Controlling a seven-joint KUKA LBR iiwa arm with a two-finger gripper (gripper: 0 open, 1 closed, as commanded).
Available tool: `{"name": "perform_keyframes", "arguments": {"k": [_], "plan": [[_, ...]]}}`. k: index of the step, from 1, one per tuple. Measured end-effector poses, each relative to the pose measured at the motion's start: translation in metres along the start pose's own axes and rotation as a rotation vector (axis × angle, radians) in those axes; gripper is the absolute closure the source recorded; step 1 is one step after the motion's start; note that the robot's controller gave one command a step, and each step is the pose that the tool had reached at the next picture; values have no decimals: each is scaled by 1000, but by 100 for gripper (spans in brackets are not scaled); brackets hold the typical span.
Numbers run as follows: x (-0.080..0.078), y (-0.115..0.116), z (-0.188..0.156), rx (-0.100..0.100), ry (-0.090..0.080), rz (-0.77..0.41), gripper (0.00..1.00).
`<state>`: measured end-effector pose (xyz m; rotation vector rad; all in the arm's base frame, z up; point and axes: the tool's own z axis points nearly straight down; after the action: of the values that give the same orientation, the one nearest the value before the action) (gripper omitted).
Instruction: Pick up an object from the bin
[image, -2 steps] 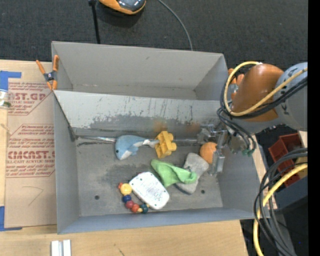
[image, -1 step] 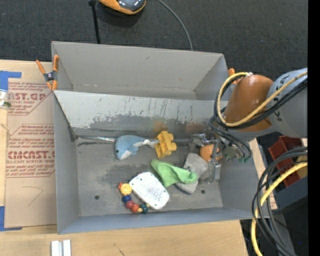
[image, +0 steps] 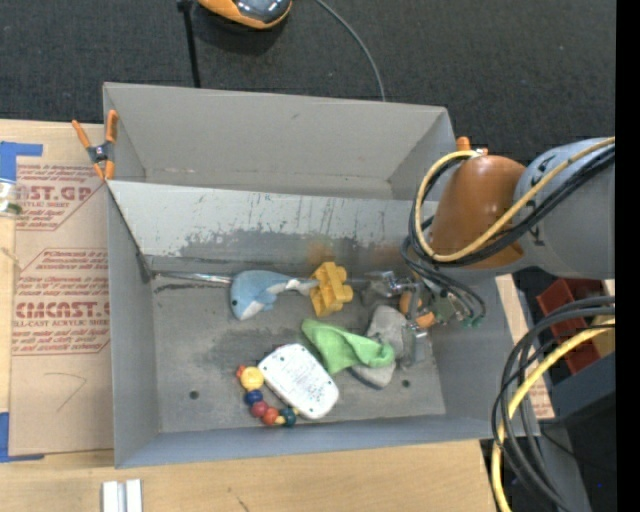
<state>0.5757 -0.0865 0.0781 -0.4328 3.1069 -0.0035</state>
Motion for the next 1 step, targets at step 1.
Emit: {"name": "perform_keyframes", "arguments": {"k": [1], "plan": [[12,28,6,-2,1,-112,0]]}}
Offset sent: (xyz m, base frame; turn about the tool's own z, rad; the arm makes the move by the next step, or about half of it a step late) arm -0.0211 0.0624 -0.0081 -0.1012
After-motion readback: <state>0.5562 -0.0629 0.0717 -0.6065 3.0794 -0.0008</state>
